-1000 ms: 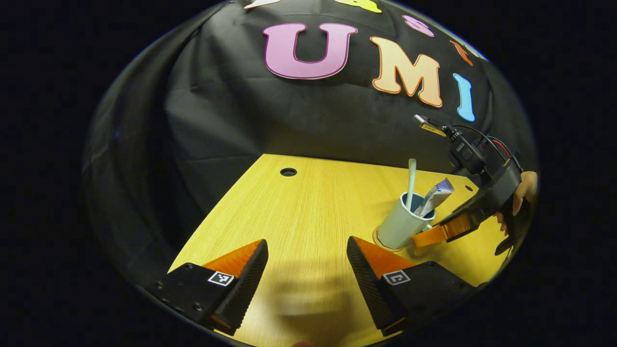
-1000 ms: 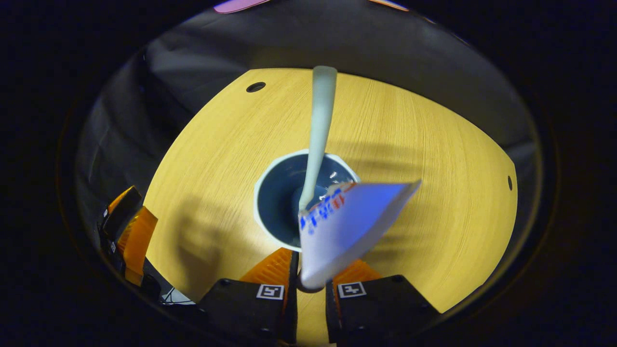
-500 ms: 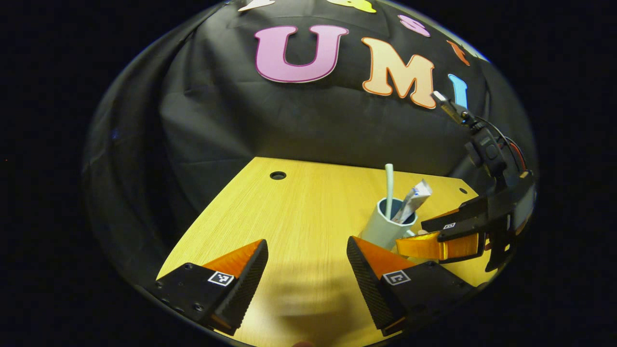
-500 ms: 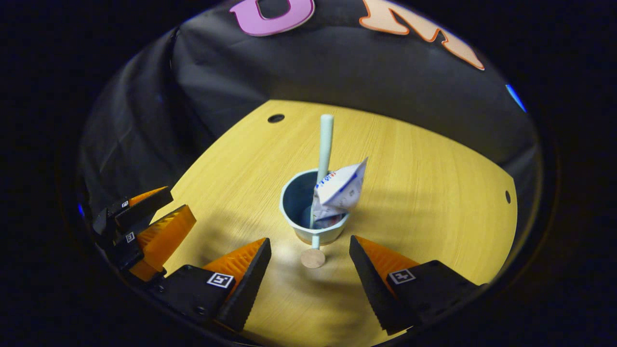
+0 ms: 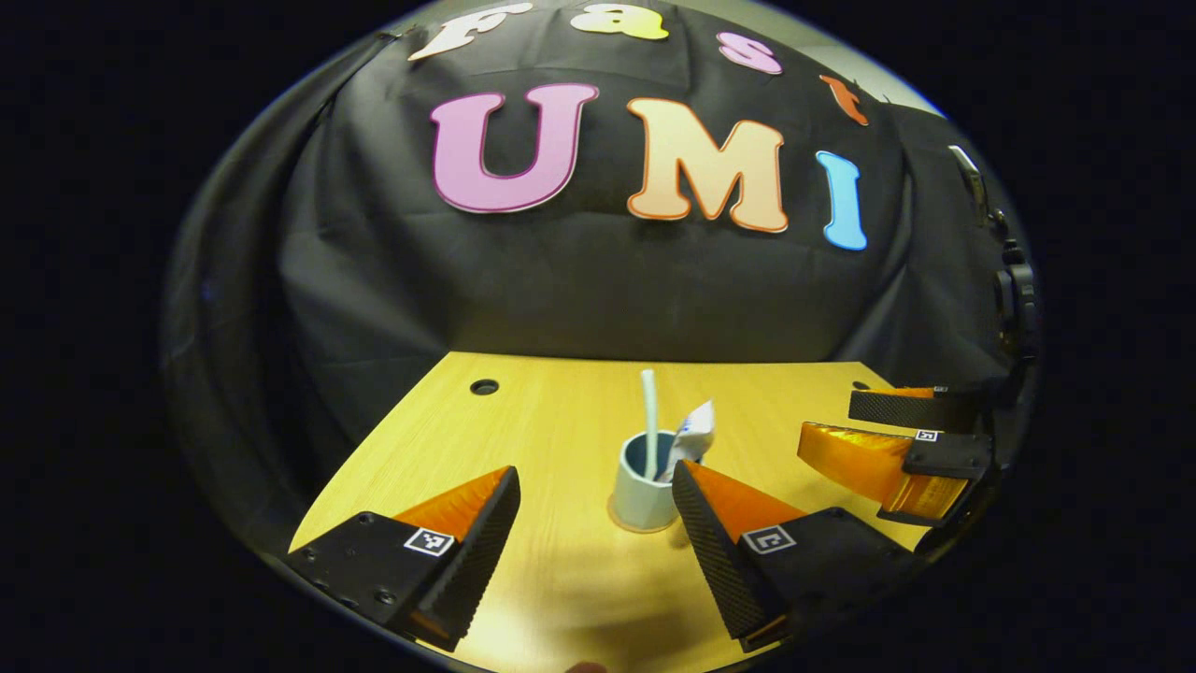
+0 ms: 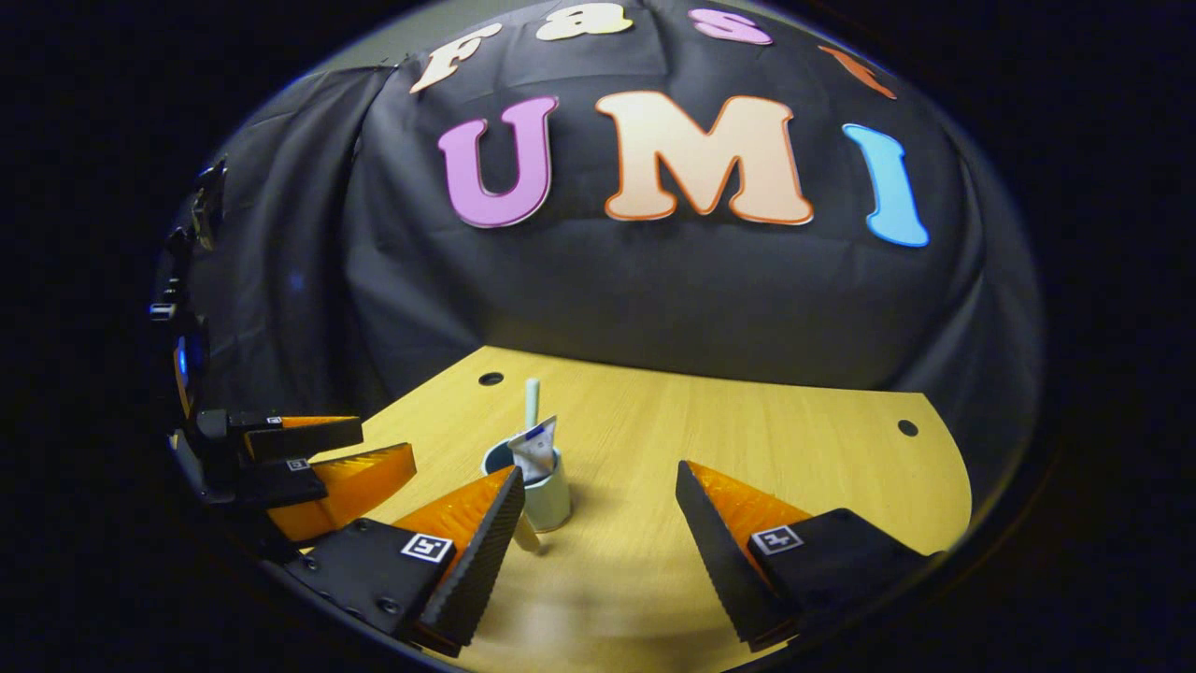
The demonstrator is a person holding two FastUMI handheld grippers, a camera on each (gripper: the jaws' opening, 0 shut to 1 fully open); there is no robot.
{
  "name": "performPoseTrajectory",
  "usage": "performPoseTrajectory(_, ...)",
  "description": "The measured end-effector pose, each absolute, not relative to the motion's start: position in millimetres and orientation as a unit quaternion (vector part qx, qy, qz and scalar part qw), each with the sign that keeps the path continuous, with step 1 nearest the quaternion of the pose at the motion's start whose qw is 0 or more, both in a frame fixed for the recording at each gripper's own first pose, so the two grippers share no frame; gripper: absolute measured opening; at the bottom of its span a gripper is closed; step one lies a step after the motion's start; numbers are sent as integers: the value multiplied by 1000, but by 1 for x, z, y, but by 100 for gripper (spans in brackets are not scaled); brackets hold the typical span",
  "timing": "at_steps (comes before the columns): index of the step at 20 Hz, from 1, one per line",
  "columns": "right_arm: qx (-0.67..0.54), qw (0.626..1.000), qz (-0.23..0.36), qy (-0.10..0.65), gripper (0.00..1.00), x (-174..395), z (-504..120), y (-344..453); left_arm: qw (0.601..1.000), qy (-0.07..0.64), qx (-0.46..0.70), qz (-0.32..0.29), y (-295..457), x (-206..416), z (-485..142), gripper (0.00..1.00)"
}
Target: Put the toothbrush and toothpaste on the desktop into the cup, then pick up the cup and place it on the coaster on the desktop.
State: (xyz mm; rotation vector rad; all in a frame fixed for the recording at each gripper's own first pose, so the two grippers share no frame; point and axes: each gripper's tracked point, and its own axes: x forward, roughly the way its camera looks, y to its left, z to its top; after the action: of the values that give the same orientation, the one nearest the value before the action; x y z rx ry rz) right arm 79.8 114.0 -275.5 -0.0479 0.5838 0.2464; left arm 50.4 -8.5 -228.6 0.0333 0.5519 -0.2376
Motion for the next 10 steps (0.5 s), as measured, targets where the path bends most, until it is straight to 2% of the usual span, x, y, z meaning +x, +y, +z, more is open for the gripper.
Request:
performPoseTrajectory(5, -7, 971, 72, 230, 100, 71, -235, 59, 968, 219, 4, -121, -44, 53, -190, 95)
performPoseTrajectory(10, 11, 975, 51, 217, 99, 61, -217, 29, 975, 189, 3, -119, -58, 52, -167, 95)
